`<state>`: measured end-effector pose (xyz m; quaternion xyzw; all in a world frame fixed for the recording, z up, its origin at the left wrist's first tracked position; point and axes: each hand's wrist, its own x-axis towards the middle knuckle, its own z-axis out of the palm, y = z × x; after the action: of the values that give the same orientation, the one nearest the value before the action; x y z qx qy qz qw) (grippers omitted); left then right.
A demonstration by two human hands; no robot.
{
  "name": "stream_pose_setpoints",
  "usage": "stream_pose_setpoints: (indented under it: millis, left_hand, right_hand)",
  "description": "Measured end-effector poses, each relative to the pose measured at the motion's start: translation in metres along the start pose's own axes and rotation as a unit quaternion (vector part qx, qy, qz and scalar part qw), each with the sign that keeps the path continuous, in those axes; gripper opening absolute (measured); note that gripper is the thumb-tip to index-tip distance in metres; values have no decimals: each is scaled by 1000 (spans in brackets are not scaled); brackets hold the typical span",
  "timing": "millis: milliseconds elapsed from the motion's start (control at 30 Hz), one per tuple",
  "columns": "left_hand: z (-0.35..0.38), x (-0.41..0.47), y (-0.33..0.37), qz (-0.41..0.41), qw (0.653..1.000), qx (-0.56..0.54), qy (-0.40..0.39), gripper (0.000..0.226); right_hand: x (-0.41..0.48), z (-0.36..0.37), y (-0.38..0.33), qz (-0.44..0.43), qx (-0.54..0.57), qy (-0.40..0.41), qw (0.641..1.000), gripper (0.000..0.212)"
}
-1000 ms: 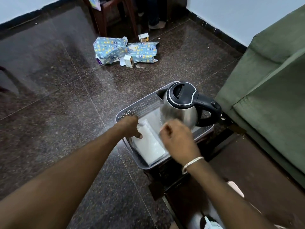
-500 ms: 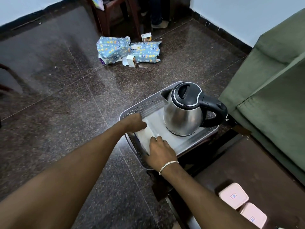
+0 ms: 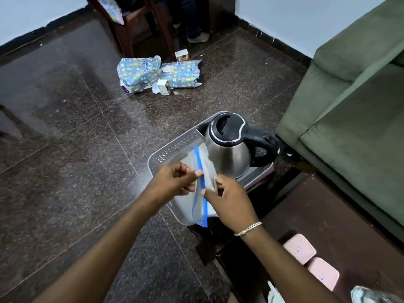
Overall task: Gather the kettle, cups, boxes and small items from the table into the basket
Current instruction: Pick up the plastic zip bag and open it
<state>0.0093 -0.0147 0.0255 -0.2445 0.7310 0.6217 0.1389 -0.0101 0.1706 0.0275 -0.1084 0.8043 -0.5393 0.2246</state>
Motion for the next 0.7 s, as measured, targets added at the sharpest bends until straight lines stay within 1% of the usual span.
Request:
stream_pose_setpoints:
  millis: [33, 67, 167, 233, 333, 400, 433, 467, 533, 567, 600, 633, 667, 700]
  left_hand:
    - [8, -7, -3, 3, 1000, 6, -11, 35]
    - [15, -13, -5, 7, 1000, 6, -19, 35]
    - [40, -30, -4, 19, 999, 12, -37, 37]
    - [55, -38, -2, 31, 998, 21, -57, 30]
    - [76, -47, 1, 46, 994, 50, -82, 16]
    - [93, -54, 4, 54, 992, 81, -83, 17]
    - [103, -57, 7, 59, 991, 91, -78, 19]
    - [112, -60, 10, 65, 991, 94, -71, 20]
    - [130, -66, 17, 89, 990, 84, -73, 23]
    - [141, -70, 22, 104, 988, 78, -79, 23]
    - [153, -75, 27, 116, 987, 70, -82, 22]
    - [166, -80, 33, 125, 987, 62, -84, 20]
    - [179, -84, 38, 132, 986, 53, -86, 17]
    - [193, -89, 44, 141, 984, 50, -92, 16]
  right_hand:
    - [-7, -7, 1, -1, 26, -3, 1000, 4]
    - [-13, -13, 2, 0, 51, -9, 999, 4]
    - [-35, -30, 14, 13, 124, -23, 992, 17]
    - [-49, -41, 25, 52, 185, -9, 981, 13]
    - [-68, -58, 44, 106, 274, 16, 956, 16]
    - [-85, -76, 54, 124, 300, 40, 945, 13]
    - [-94, -87, 58, 128, 300, 61, 943, 15]
    - [-104, -99, 62, 126, 280, 93, 947, 18]
    - [-123, -120, 68, 118, 165, 191, 960, 21]
    - [-135, -131, 69, 112, 97, 252, 956, 32]
    - [-147, -140, 69, 98, 41, 308, 946, 46]
    - [-161, -149, 66, 72, -1, 353, 933, 54]
    - [-171, -155, 61, 36, -24, 383, 923, 56]
    - [-183, -161, 54, -4, -39, 398, 916, 52]
